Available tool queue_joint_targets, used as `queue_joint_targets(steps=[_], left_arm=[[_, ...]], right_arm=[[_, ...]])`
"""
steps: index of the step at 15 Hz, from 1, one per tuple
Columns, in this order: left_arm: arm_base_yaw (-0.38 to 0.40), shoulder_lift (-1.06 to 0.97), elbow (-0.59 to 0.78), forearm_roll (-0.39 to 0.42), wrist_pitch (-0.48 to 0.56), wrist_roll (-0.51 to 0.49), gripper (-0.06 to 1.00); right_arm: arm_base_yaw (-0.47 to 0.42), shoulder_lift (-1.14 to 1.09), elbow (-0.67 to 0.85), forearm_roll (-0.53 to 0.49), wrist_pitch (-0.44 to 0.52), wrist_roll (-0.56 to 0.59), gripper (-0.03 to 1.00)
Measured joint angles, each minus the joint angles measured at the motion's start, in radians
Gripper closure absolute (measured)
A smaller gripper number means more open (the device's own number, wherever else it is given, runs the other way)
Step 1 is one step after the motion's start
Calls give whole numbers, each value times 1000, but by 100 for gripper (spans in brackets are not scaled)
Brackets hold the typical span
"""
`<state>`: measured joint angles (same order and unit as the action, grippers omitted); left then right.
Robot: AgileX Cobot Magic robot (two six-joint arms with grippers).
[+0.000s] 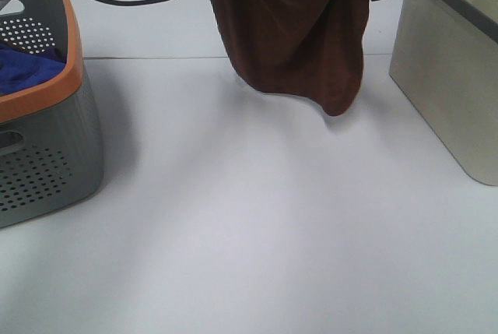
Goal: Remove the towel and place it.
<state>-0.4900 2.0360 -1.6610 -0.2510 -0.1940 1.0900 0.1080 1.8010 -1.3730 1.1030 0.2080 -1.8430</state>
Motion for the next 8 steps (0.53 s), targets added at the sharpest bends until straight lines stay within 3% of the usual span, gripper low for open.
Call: queue_joint_targets(steps=[2,5,8], left_arm=[[0,29,-18,1,-40,27,94],[0,59,-34,-23,-45,31,94],[0,86,-34,-26,101,31,94]], right_arm=[[0,70,-76,-2,24,-7,97],[0,87,-67,-38,40,-7,97],[0,88,-19,-122,126,52,97]])
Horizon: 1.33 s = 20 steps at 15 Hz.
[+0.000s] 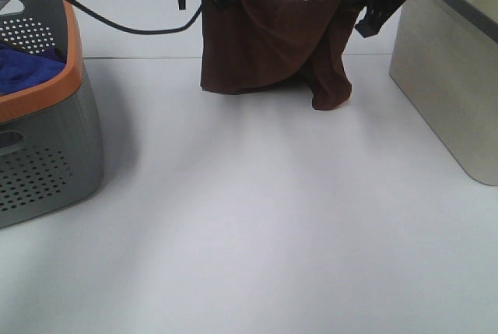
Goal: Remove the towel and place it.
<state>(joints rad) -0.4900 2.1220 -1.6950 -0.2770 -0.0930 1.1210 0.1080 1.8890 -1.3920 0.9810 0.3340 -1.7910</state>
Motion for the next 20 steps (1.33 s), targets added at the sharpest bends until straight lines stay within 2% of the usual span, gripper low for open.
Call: queue_joint_targets(steps=[2,3,5,8,10,14,16,20], left_arm=[[0,6,0,0,164,0,94],[0,6,0,0,356,-1,94],[0,6,0,0,559,-3,94],[0,6,0,31,792,-14,94],[0,6,0,45,938,-16,94],[0,6,0,53,1094,-18,94],[0,6,0,53,1197,-18,94],[0,6,17,54,1267,-50,94]], right_arm=[[0,-1,28,-108,81,130,97],[0,-1,36,-264,209,287,97],[0,-1,38,-396,376,461,97],[0,11,39,-477,581,611,97],[0,35,39,-489,642,670,97],[0,79,39,-491,741,738,97],[0,104,39,-491,747,777,97],[20,115,43,-482,747,801,97]])
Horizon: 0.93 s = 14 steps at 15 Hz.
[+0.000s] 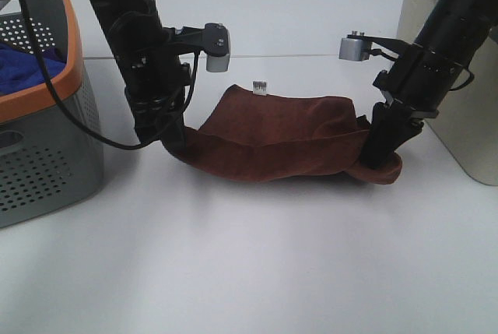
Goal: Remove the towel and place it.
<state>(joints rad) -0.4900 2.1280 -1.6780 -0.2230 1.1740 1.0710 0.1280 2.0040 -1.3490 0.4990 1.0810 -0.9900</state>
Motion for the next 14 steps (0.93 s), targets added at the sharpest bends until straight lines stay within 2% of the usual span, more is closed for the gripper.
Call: queue_joint_targets(steps=[4,6,8,11,12,14], left_arm=[[0,0,64,37,26,-2,94],[0,0,65,43,26,-3,93],[0,0,65,44,20,-11,83],[0,0,65,44,-16,-46,61],[0,0,65,44,-22,-52,57],[0,0,65,44,-65,-57,55]], right_arm=[[0,0,82,0,-1,2,96],[0,0,106,2,-1,4,88],[0,0,108,14,-1,44,71],[0,0,109,19,-1,197,34],[0,0,109,15,-1,239,26],[0,0,109,7,-1,278,19]])
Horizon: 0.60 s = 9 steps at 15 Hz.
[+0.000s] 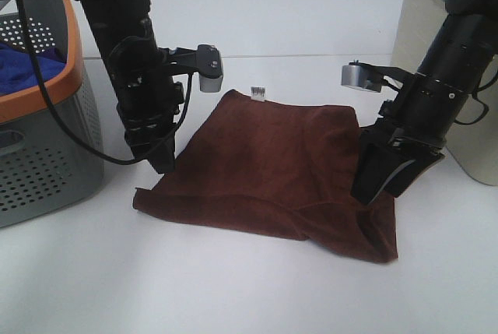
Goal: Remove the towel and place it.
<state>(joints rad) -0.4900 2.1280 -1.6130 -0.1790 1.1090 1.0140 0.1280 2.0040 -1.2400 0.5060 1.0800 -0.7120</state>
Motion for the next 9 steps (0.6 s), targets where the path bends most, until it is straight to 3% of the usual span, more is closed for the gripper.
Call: queue_joint_targets(steps=[6,7,9], left_arm=[[0,0,0,-9,-61,25,52],[-1,0,0,-9,-72,36,45],[-12,0,0,-8,-79,40,16]], right_arm=[[0,-2,0,0,0,8,18],[0,-5,0,0,0,8,18],[0,-33,0,0,0,18,18]])
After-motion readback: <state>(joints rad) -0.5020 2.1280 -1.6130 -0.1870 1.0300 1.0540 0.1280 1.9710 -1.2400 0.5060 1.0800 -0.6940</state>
